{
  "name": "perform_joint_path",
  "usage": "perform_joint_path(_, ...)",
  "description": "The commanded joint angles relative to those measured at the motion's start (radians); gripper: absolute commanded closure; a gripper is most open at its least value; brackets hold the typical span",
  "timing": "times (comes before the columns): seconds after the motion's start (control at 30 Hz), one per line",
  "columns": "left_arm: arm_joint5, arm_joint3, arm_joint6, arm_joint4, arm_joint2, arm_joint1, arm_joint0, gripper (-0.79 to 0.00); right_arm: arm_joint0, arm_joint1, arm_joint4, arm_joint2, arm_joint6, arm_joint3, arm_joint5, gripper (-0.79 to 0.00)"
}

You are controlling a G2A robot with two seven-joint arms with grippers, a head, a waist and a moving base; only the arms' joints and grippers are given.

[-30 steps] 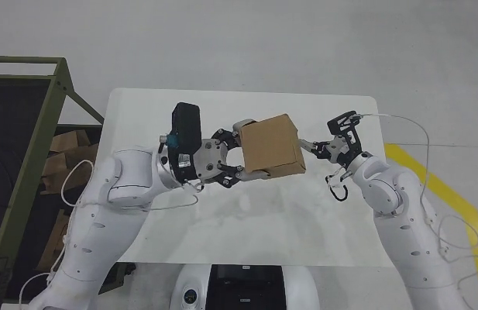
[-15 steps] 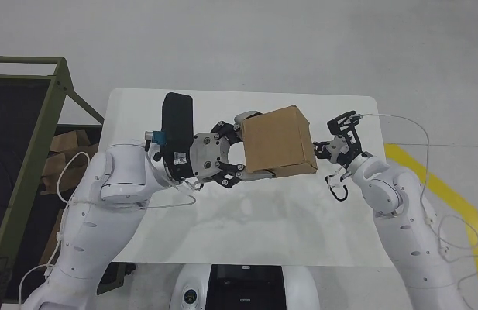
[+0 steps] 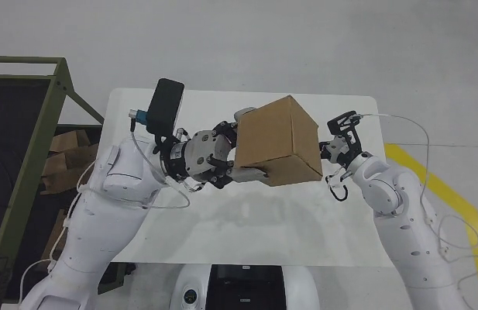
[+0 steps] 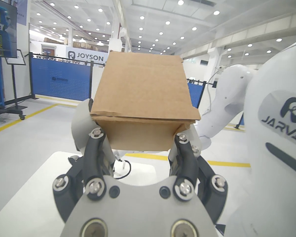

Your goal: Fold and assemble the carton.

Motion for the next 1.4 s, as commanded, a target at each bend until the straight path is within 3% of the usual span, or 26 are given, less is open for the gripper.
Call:
perform_joint_path(0.0,-0.007,0.002,-0.031,-0.088,0.005,0.004,-0.011,0.000,0.000,0.000,0.000,0.000,0.000,0.000,0.000,-0.785)
perform_joint_path(0.37,-0.005,-0.018,-0.097,-0.279,-0.007,0.013,-0.047,0.000,0.000,0.000,0.000,0.000,0.000,0.000,0.000,-0.785)
perform_joint_path(0.73,-0.071,-0.076,-0.060,-0.095,-0.067,0.012,-0.015,0.000,0.000,0.000,0.000,0.000,0.000,0.000,0.000,-0.785)
perform_joint_path(0.93,-0.162,-0.077,-0.077,-0.133,-0.058,0.019,0.001,0.000,0.000,0.000,0.000,0.000,0.000,0.000,0.000,-0.785)
perform_joint_path(1.1,-0.163,-0.077,-0.072,-0.146,-0.079,0.024,-0.001,0.000,0.000,0.000,0.000,0.000,0.000,0.000,0.000,-0.785)
perform_joint_path(1.2,-0.138,-0.083,-0.045,-0.075,-0.115,0.022,0.003,0.000,0.000,0.000,0.000,0.000,0.000,0.000,0.000,-0.785)
perform_joint_path(1.37,-0.072,-0.123,0.050,0.189,-0.177,0.009,0.025,0.000,0.000,0.000,0.000,0.000,0.000,0.000,0.000,-0.785)
